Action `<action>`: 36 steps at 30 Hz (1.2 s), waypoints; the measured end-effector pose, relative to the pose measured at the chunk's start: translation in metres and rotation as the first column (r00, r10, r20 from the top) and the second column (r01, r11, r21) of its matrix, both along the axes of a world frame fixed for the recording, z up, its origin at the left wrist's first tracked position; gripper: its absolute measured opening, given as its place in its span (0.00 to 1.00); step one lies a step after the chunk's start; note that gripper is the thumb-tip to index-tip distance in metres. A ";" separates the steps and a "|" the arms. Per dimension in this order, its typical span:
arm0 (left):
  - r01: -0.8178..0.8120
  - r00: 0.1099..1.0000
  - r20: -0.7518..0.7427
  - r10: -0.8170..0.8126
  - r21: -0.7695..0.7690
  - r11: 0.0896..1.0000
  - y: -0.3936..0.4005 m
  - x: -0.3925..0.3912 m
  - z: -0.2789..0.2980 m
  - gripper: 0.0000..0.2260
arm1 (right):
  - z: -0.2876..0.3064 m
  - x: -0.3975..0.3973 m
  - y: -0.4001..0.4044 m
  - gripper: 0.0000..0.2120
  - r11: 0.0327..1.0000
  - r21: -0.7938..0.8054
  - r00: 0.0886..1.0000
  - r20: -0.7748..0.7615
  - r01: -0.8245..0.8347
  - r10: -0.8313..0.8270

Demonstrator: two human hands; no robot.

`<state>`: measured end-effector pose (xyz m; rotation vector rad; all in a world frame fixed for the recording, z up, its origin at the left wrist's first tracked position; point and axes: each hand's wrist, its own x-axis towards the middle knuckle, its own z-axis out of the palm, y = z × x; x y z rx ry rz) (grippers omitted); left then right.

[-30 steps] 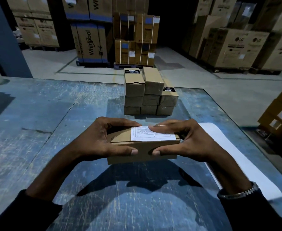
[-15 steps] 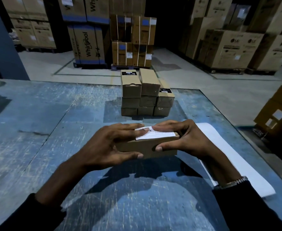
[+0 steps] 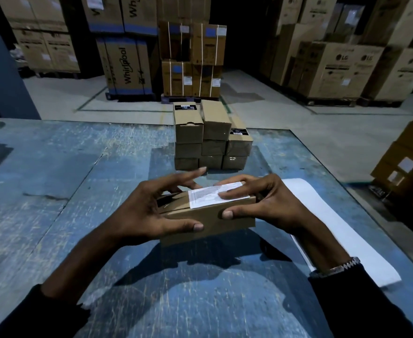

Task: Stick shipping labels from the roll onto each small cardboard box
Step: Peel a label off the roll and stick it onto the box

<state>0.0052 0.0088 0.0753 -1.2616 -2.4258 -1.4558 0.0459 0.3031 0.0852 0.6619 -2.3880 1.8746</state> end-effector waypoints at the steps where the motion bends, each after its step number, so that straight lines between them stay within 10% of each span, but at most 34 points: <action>1: -0.008 1.000 -0.030 0.007 -0.035 0.999 0.000 -0.001 -0.001 0.35 | -0.001 0.000 0.000 0.17 1.000 0.004 1.000 0.001 -0.016 0.016; 8: -0.008 0.999 -0.036 0.010 0.059 0.998 0.003 0.001 -0.005 0.18 | 0.004 0.001 -0.002 0.33 0.996 0.075 0.998 0.044 0.041 -0.045; 18: -0.002 0.997 -0.081 0.007 0.051 0.999 0.000 -0.009 -0.010 0.14 | -0.007 -0.003 -0.003 0.13 0.989 0.138 0.997 -0.055 -0.051 0.059; 23: 0.001 0.998 -0.059 0.003 0.057 0.998 0.005 -0.006 -0.012 0.17 | 0.001 -0.001 0.004 0.36 0.986 0.036 0.981 0.116 -0.162 0.157; 30: -0.100 0.991 -0.090 0.098 -0.022 0.995 0.012 -0.010 -0.032 0.23 | -0.005 -0.006 -0.028 0.20 0.954 -0.010 0.947 0.120 0.301 -0.298; 36: -0.138 0.990 -0.052 0.129 -0.243 0.960 0.011 -0.016 -0.034 0.35 | -0.023 -0.012 -0.041 0.20 0.907 0.241 0.932 0.027 0.346 -0.363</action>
